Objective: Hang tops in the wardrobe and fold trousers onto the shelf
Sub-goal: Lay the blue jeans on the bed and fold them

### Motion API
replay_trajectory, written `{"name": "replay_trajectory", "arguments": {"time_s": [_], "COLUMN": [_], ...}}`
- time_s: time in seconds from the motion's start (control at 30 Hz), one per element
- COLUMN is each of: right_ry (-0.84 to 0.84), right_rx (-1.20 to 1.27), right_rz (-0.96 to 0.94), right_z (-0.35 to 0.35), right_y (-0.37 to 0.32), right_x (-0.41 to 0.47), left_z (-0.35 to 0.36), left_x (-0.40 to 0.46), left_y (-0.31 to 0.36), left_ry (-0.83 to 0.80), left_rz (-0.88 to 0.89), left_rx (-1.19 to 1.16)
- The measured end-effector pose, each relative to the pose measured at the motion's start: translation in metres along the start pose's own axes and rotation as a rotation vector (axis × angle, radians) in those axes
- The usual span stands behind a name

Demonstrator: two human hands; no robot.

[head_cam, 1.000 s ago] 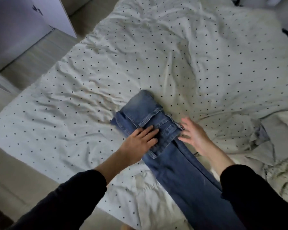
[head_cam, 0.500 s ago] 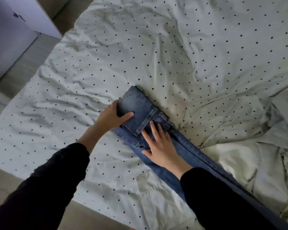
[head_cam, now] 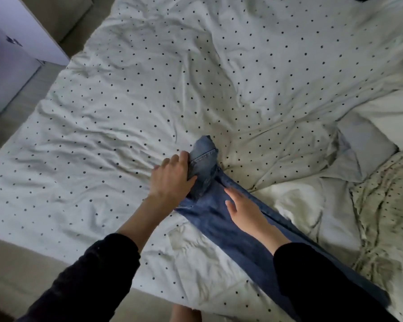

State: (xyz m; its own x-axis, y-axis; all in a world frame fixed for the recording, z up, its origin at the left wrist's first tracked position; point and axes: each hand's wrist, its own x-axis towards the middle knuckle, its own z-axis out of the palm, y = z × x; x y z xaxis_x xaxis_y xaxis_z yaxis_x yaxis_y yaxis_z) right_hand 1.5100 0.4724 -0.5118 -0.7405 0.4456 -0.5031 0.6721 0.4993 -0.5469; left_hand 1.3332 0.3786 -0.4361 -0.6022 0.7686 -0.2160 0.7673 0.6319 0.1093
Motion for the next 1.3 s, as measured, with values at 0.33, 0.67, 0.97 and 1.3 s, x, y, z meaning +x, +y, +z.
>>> {"name": "replay_trajectory", "arguments": {"time_s": [0.33, 0.67, 0.97, 1.3], "right_ry": [0.154, 0.023, 0.016, 0.049], "right_rx": [0.191, -0.393, -0.451, -0.386], "right_rz": [0.085, -0.136, -0.141, -0.194], "right_z": [-0.016, 0.066, 0.109, 0.064], "right_y": [0.108, 0.103, 0.135, 0.157], "right_x": [-0.071, -0.051, -0.028, -0.066], "left_z": [0.134, 0.163, 0.176, 0.111], "left_x": [-0.068, -0.071, 0.018, -0.022], "left_y": [0.138, 0.049, 0.030, 0.080], "left_ry": [-0.480, -0.146, -0.487, -0.317], "left_rz": [0.190, 0.079, -0.193, -0.168], "left_rx": [-0.151, -0.027, -0.480, -0.494]}}
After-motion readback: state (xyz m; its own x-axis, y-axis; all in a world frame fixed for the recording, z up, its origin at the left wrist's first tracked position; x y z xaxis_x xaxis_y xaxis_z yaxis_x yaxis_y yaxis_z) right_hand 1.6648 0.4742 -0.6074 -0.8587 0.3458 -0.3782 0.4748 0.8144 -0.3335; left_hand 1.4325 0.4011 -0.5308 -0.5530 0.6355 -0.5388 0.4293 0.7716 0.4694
